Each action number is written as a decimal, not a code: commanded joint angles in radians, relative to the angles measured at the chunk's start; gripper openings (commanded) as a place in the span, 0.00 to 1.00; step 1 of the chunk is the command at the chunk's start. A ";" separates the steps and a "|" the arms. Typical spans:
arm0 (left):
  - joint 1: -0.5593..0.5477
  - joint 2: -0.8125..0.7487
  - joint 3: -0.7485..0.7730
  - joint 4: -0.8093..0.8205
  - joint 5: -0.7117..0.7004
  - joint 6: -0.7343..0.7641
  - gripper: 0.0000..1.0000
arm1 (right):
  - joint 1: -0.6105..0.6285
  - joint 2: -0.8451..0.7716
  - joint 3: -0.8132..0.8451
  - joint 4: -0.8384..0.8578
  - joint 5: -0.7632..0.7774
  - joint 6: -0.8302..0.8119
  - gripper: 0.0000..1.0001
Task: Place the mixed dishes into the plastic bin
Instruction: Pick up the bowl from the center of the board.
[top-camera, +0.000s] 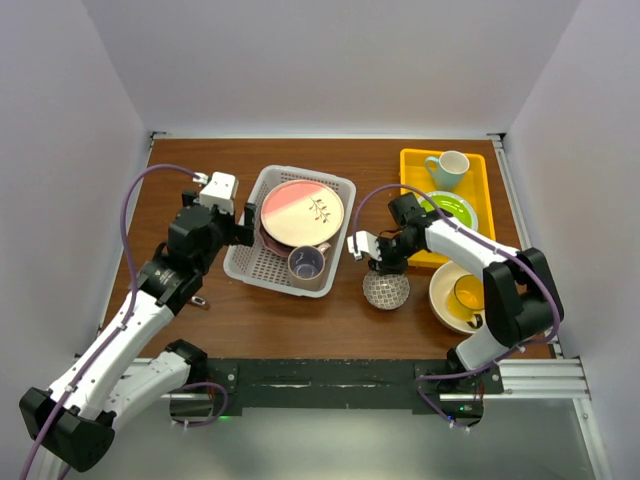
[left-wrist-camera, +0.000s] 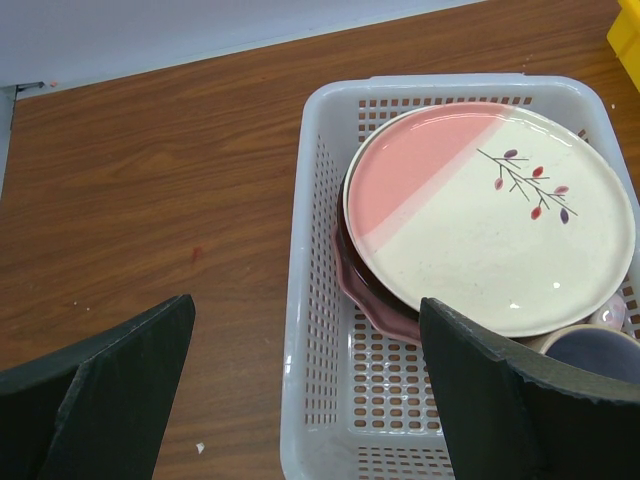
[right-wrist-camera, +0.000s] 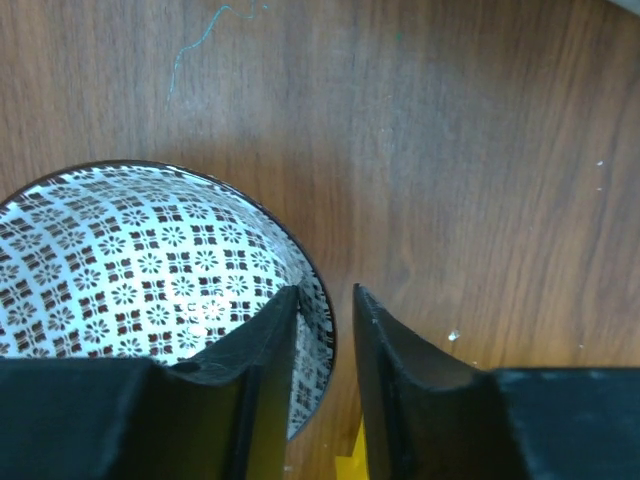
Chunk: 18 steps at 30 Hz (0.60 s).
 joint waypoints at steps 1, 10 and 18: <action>0.005 -0.015 -0.007 0.046 -0.014 -0.015 1.00 | 0.007 0.008 0.006 -0.001 0.012 -0.001 0.25; 0.005 -0.016 -0.009 0.047 -0.014 -0.015 1.00 | 0.008 0.008 0.023 -0.029 0.000 -0.007 0.00; 0.005 -0.016 -0.007 0.047 -0.015 -0.013 1.00 | 0.010 -0.006 0.061 -0.089 -0.003 0.005 0.00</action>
